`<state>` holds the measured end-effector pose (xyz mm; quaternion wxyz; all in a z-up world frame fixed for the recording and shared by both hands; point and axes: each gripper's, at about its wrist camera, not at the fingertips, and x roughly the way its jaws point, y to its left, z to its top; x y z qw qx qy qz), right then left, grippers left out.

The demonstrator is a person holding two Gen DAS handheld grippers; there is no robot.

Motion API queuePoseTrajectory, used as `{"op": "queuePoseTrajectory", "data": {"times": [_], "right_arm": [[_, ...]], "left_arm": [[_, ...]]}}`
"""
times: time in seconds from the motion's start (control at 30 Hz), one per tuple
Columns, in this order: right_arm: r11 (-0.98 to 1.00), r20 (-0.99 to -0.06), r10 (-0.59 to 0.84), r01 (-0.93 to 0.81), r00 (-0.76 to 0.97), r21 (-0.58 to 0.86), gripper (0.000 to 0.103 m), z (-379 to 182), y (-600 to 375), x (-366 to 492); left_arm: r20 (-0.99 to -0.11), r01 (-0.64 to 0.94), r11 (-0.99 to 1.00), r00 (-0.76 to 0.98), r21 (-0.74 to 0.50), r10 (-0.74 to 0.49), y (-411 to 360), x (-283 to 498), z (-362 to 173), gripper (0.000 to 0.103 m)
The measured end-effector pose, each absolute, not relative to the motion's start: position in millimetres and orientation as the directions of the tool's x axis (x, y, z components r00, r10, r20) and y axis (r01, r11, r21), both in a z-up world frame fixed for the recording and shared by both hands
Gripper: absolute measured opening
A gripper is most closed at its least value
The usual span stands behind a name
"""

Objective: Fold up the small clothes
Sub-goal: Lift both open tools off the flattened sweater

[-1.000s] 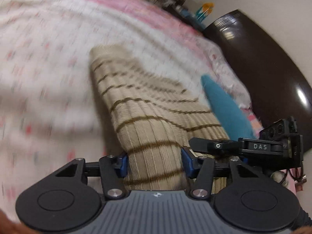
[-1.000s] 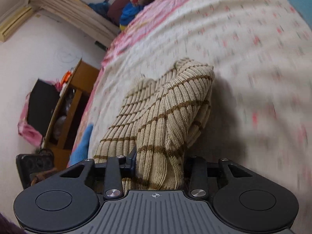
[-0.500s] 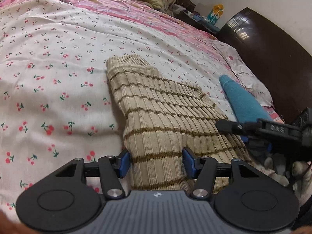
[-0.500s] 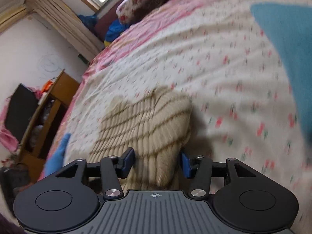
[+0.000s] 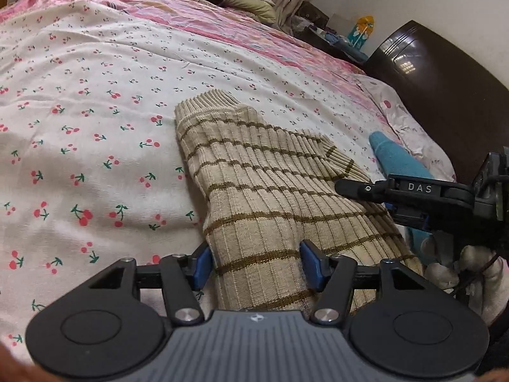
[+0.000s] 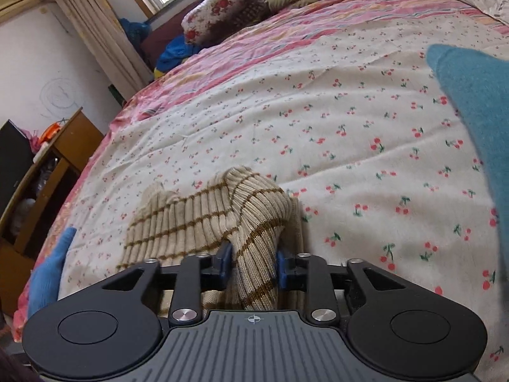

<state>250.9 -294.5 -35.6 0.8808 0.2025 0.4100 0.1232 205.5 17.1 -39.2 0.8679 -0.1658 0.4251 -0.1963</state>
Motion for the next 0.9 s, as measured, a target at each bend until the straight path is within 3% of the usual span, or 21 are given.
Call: {"op": "queuePoseTrajectory", "data": {"times": [0.3, 0.57, 0.67, 0.77, 0.9], "right_arm": [[0.945, -0.657, 0.292, -0.103, 0.695, 0.311, 0.035, -0.6, -285.9, 198.6], [0.977, -0.674, 0.193, -0.199, 0.713, 0.070, 0.036, -9.0, -249.9, 155.7], [0.982, -0.689, 0.172, -0.176, 0.704, 0.065, 0.036, -17.9, -252.4, 164.6], [0.986, -0.697, 0.166, -0.142, 0.697, 0.093, 0.043, -19.0, -260.1, 168.5], [0.988, -0.700, 0.152, -0.111, 0.698, 0.104, 0.043, -11.1, -266.1, 162.2]], "left_arm": [[-0.708, 0.219, 0.935, 0.611, -0.280, -0.355, -1.2, 195.1, -19.5, 0.063], [-0.727, 0.213, 0.961, 0.630, -0.178, -0.274, -15.8, 189.7, -16.7, 0.064], [-0.736, 0.211, 0.966, 0.630, -0.146, -0.249, -20.6, 191.2, -17.2, 0.066], [-0.743, 0.204, 0.969, 0.626, -0.136, -0.236, -22.9, 192.2, -16.7, 0.067], [-0.744, 0.200, 0.973, 0.632, -0.113, -0.217, -26.0, 187.9, -13.8, 0.067]]}}
